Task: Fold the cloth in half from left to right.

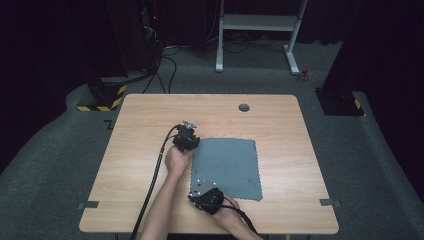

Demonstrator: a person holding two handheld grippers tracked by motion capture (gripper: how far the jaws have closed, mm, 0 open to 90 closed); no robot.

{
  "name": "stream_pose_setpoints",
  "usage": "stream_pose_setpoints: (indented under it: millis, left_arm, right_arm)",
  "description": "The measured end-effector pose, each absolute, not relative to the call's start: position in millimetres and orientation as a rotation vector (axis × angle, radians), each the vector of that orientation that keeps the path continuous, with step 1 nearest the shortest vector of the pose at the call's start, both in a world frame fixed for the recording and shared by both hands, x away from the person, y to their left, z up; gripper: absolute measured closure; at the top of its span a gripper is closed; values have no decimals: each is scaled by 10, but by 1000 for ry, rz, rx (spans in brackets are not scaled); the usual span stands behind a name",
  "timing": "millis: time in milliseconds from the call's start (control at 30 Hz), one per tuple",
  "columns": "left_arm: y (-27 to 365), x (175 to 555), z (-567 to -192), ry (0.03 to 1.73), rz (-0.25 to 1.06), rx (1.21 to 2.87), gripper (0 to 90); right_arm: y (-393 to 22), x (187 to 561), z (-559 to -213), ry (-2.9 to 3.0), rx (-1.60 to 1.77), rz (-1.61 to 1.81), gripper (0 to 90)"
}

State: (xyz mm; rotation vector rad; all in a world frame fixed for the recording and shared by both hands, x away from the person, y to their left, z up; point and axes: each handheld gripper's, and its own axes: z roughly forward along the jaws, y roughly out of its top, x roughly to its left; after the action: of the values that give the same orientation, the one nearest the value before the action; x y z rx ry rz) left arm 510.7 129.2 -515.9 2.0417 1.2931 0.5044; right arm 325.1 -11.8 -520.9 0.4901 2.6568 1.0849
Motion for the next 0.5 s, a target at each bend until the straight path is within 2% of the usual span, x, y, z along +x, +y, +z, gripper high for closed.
stream_pose_setpoints:
  millis: [67, 200, 500]
  left_arm:
    - [1292, 5112, -5161, 1292, 488, 2034, 819]
    - [1304, 5138, -5152, 1303, 446, 2030, 885]
    - [1402, 5148, -4995, 1290, 394, 1981, 892]
  right_arm:
    - [-114, 3246, -5211, 2640, 482, 1072, 888]
    - [-120, 3251, -5215, 2638, 485, 1080, 896]
    - [-143, 3224, -5149, 2608, 482, 1114, 900]
